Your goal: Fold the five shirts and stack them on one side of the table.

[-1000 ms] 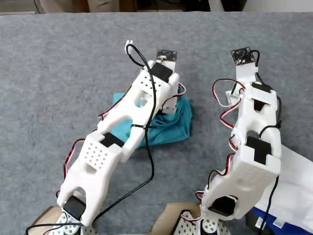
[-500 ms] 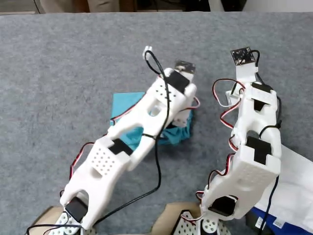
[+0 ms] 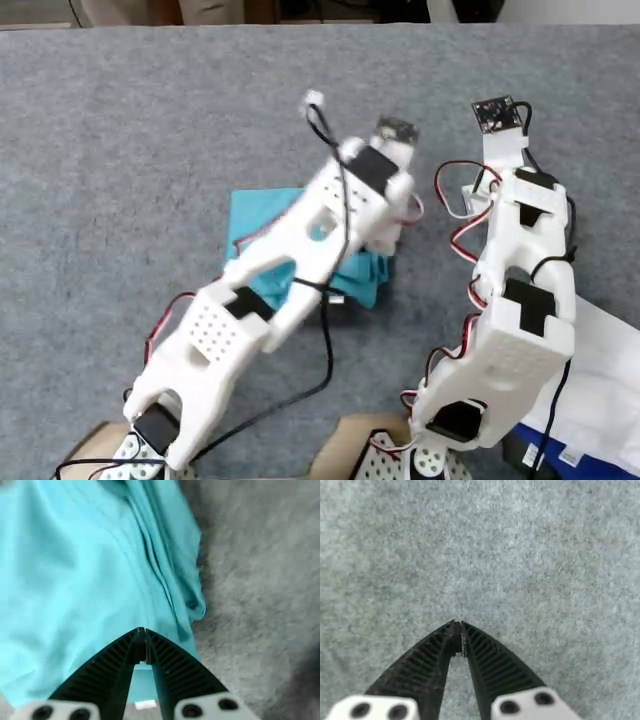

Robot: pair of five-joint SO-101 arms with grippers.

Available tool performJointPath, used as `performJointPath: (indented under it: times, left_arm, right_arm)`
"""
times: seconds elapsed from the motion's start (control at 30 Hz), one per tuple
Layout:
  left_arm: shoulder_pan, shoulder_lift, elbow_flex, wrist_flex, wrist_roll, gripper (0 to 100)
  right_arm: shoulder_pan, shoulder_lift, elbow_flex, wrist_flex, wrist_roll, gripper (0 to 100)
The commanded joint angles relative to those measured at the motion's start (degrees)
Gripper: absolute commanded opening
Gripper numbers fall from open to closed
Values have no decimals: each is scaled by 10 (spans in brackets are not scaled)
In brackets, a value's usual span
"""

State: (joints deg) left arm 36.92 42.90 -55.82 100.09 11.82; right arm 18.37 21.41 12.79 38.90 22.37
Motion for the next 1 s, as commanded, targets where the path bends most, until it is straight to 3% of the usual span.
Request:
performJointPath:
  times: [0.0, 0.3, 0.47, 0.73, 0.97]
  left_arm:
    - [-73, -77, -75, 7, -25, 18]
    - [-227, -52, 84, -11, -60, 18]
    - [-297, -36, 106, -40, -104, 18]
    - [-313, -34, 159, -109, -105, 18]
    - [-317, -40, 298, -207, -126, 18]
  right_arm:
    - [9, -4, -31, 2, -4, 5]
    - [2, -116, -73, 165, 0, 5]
    - [-68, -245, -104, 292, 27, 5]
    - [-297, -309, -118, 353, 32, 5]
    - [-335, -184, -187, 353, 32, 5]
